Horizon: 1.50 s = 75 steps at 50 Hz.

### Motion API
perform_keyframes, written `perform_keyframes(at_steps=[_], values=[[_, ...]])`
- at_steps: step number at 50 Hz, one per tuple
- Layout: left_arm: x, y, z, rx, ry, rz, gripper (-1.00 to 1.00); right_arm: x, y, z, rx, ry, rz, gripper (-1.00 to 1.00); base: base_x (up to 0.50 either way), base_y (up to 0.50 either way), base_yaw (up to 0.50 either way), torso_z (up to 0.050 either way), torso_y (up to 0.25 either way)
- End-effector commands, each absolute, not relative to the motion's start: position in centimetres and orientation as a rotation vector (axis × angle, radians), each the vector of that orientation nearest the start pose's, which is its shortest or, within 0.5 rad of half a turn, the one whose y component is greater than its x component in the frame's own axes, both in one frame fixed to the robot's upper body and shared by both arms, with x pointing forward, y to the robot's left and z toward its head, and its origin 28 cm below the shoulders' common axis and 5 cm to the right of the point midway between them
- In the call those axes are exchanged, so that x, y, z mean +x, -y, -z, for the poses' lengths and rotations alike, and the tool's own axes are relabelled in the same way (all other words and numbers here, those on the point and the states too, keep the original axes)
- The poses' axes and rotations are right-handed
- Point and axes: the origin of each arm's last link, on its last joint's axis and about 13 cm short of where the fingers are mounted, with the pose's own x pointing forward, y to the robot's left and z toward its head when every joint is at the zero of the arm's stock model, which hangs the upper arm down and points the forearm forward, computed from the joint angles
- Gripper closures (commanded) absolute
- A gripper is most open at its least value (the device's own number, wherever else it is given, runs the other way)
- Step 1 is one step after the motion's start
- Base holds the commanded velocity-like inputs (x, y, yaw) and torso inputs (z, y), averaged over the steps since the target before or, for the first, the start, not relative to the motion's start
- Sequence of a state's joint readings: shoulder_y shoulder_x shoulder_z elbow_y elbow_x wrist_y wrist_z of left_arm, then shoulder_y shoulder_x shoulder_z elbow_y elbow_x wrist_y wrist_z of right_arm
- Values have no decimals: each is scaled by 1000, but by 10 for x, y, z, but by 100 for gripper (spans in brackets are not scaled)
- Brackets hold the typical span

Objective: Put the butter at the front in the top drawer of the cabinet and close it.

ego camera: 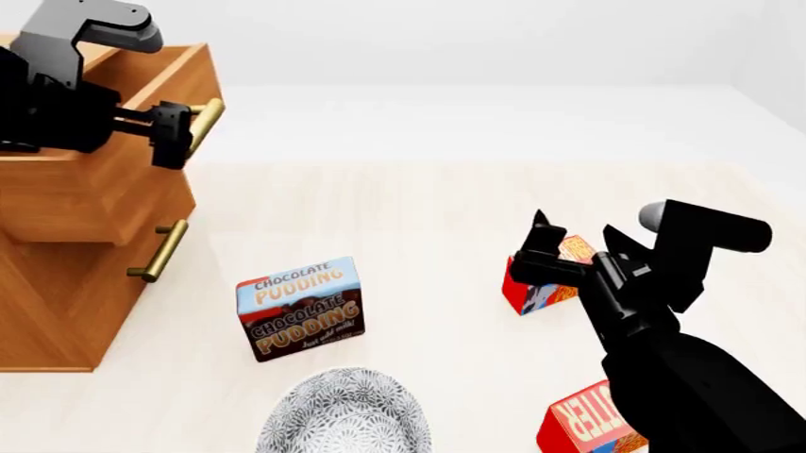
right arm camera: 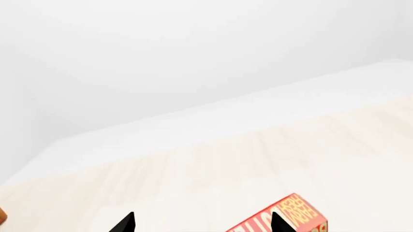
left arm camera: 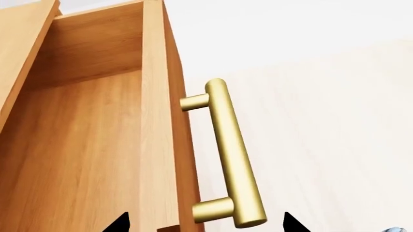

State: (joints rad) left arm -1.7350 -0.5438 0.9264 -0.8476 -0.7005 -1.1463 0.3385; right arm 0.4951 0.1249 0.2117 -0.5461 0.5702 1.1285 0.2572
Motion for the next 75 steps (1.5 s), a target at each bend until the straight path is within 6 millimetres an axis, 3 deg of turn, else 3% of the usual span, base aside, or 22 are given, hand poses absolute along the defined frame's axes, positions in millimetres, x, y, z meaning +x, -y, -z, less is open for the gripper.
perform_keyframes(at_steps=[1,46,75], values=[[367,-339,-325,171,-614,174,-100,252,123,-175,257,-75,-2,-100,0,0,0,0,0],[385,-301,-315,186,-574,378,-100,245,132,-177,270,-73,32,-100,0,0,0,-1,0],[389,-292,-314,164,-541,443,-100,245,132,-176,268,-78,35,-100,7,0,-6,-2,0]])
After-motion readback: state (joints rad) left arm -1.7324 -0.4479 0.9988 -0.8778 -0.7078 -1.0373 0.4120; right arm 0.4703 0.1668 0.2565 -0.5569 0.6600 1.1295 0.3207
